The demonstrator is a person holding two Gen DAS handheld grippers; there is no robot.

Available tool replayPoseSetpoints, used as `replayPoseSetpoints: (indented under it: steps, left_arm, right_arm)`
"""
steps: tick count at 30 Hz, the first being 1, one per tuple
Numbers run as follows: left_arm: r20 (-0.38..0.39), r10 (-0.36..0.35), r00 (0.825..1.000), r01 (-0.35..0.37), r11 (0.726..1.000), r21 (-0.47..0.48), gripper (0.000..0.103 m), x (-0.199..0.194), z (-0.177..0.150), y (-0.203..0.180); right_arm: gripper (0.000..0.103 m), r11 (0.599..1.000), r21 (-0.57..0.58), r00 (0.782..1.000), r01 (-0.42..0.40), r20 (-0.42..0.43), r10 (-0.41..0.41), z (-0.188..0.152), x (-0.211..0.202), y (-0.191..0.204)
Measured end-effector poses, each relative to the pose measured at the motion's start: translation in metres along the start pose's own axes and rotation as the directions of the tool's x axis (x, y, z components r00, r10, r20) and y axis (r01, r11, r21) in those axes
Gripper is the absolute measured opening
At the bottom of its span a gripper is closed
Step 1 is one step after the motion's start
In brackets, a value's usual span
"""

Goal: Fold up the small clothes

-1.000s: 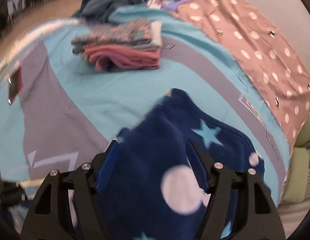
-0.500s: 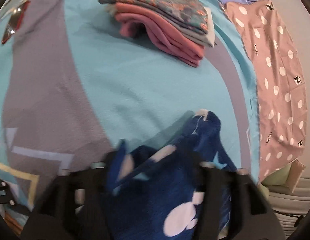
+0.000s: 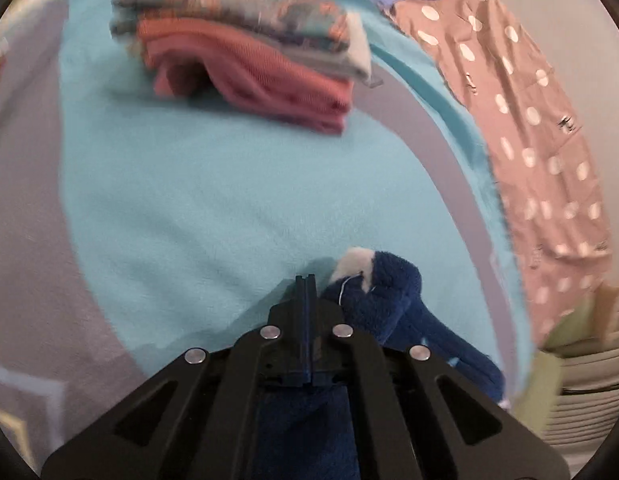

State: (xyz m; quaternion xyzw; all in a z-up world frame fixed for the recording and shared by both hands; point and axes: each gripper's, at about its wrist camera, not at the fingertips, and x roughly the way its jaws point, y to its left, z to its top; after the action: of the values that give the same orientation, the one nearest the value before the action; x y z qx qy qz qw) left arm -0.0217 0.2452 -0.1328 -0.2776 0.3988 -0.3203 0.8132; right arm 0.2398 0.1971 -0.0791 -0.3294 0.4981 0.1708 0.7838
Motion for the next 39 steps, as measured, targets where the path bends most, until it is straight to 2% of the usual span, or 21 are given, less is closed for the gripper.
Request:
replayPoseSetpoints:
  steps: [2,3,4,5,6,8,12,17,20,23,24,25,28,31,33,35,38,39]
  left_arm:
    - [0.001,0.005,1.0,-0.005,1.0,0.009,0.015,-0.002,0.002,0.001]
    - [0.0,0.007,1.0,-0.007,1.0,0.016,0.015,-0.003,0.003,0.0]
    - [0.002,0.011,1.0,-0.011,1.0,0.027,0.015,-0.005,0.005,-0.002]
    - [0.007,0.016,1.0,-0.017,0.999,0.035,0.019,-0.008,0.006,-0.002]
    - [0.013,0.02,1.0,-0.021,0.999,0.04,0.035,-0.01,0.008,-0.004]
    - [0.036,0.02,0.999,-0.022,0.999,0.046,0.055,-0.012,0.011,-0.005]
    - [0.033,0.018,0.999,-0.019,0.999,0.042,0.055,-0.005,0.017,-0.005]
    - [0.006,0.024,1.0,-0.025,1.0,0.013,0.055,0.011,0.021,-0.003]
    - [0.01,0.002,1.0,-0.002,1.0,-0.01,0.055,0.01,0.021,-0.001]
    - [0.011,-0.02,1.0,0.02,1.0,-0.017,0.055,0.012,0.021,-0.001]
    - [0.01,-0.024,1.0,0.024,1.0,-0.011,0.046,0.013,0.021,-0.002]
    - [-0.002,-0.035,0.999,0.035,0.999,0.001,0.033,0.017,0.021,-0.003]
    - [-0.005,-0.024,1.0,0.024,0.999,0.035,0.029,0.021,0.015,-0.005]
    - [-0.01,-0.022,1.0,0.023,1.0,0.022,0.028,0.018,0.013,-0.005]
    - [-0.012,-0.011,1.0,0.011,1.0,0.028,0.028,0.016,0.011,-0.008]
    - [-0.012,-0.003,1.0,0.003,0.999,0.035,0.028,0.015,0.008,-0.01]
    - [-0.007,-0.012,1.0,0.012,1.0,0.02,0.028,0.01,0.005,-0.008]
    - [-0.005,-0.015,1.0,0.015,1.0,0.01,0.029,0.01,0.006,-0.006]
  right_arm:
    - [0.0,0.995,0.053,0.996,-0.082,0.048,0.079,-0.004,-0.028,-0.018]
    - [0.006,0.994,0.061,0.994,-0.096,0.063,0.092,-0.005,-0.037,-0.023]
    - [0.014,0.992,0.064,0.992,-0.112,0.072,0.108,-0.008,-0.047,-0.028]
    - [0.032,0.99,0.064,0.99,-0.128,0.075,0.123,-0.014,-0.056,-0.035]
    - [0.038,0.989,0.064,0.989,-0.133,0.078,0.127,-0.019,-0.061,-0.039]
    - [0.038,0.988,0.064,0.989,-0.138,0.067,0.134,-0.029,-0.064,-0.043]
    - [0.038,0.982,0.053,0.983,-0.181,0.003,0.181,-0.044,-0.05,-0.022]
    - [0.038,0.991,-0.032,0.991,-0.131,-0.004,0.131,-0.033,-0.045,0.0]
    - [0.038,0.988,-0.053,0.989,-0.145,-0.007,0.145,-0.024,-0.05,0.002]
    - [0.039,0.987,-0.079,0.986,-0.137,-0.107,0.128,-0.024,-0.038,0.009]
    - [0.039,0.987,-0.078,0.983,-0.141,-0.125,0.13,-0.026,-0.029,0.012]
    - [0.037,0.986,-0.043,0.978,-0.162,-0.143,0.154,-0.028,-0.015,0.01]
    - [0.038,0.965,0.111,0.963,-0.237,-0.105,0.248,-0.022,0.013,-0.003]
    - [0.045,0.962,0.132,0.964,-0.239,-0.082,0.251,-0.017,0.012,-0.003]
    - [0.047,0.963,0.102,0.966,-0.25,-0.042,0.256,-0.023,-0.004,-0.004]
    - [0.047,0.957,0.119,0.964,-0.265,0.022,0.264,-0.031,-0.025,-0.014]
    - [0.047,0.958,0.129,0.96,-0.257,0.144,0.238,-0.054,-0.067,-0.033]
    - [0.047,0.958,0.126,0.958,-0.258,0.161,0.237,-0.061,-0.076,-0.036]
